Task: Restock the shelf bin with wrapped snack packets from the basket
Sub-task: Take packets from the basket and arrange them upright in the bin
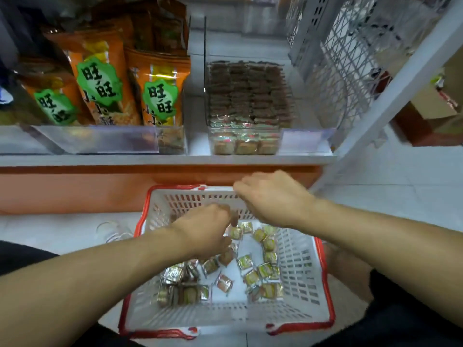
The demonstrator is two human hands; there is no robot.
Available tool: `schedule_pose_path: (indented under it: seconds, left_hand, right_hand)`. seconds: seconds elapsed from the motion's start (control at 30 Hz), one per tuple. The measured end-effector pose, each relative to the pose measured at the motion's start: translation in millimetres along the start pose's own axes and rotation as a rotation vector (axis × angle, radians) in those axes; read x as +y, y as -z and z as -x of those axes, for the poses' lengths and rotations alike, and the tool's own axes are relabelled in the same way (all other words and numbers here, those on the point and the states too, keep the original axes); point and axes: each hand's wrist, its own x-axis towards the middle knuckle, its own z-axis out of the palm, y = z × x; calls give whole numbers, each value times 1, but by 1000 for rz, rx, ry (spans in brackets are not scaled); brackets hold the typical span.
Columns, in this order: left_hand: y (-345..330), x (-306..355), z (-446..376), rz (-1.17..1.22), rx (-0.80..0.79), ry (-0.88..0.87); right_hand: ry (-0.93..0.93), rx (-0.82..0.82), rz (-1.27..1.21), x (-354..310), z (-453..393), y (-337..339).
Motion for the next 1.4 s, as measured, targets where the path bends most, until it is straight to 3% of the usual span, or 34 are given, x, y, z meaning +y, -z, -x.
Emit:
schedule_pose_path:
  seconds: [0.03,0.1,0.17,0.27,0.4,0.47,0.6,0.8,1.13,1.4]
  left_hand:
    - [-20,-9,4,-27,-165,52]
    - [-57,-31,15,-84,-379,100]
    - [-88,-53,27,-161,-515,124]
    - [-123,-77,35,-220,-585,161]
    - [-159,-88,26,-239,-613,147]
    - [-175,-91,22,-346,-635,52]
    - [-206,-94,17,-535,-655,-189]
    - [-240,-84,10,-674,-635,-316]
    - [-247,-72,1,-840,-574,-513]
    - [-244,-70,5,-844,-569,-560]
  right_hand:
    - [78,-249,-12,-12,10,-32]
    - [54,-654,-111,-26,30,-101]
    - [-160,-827,-253,-38,50,-160]
    - [-507,-785,-471,-59,85,-221]
    - [-567,-875,-561,-68,105,-259]
    - [-594,-896,-633,-65,97,-265]
    - [-580,-868,-641,-74,85,-277]
    - [-467,-841,-594,-92,83,-290]
    - [-621,-911,-1015,-97,68,-284]
    - [-284,-855,-665,-105,68,-285]
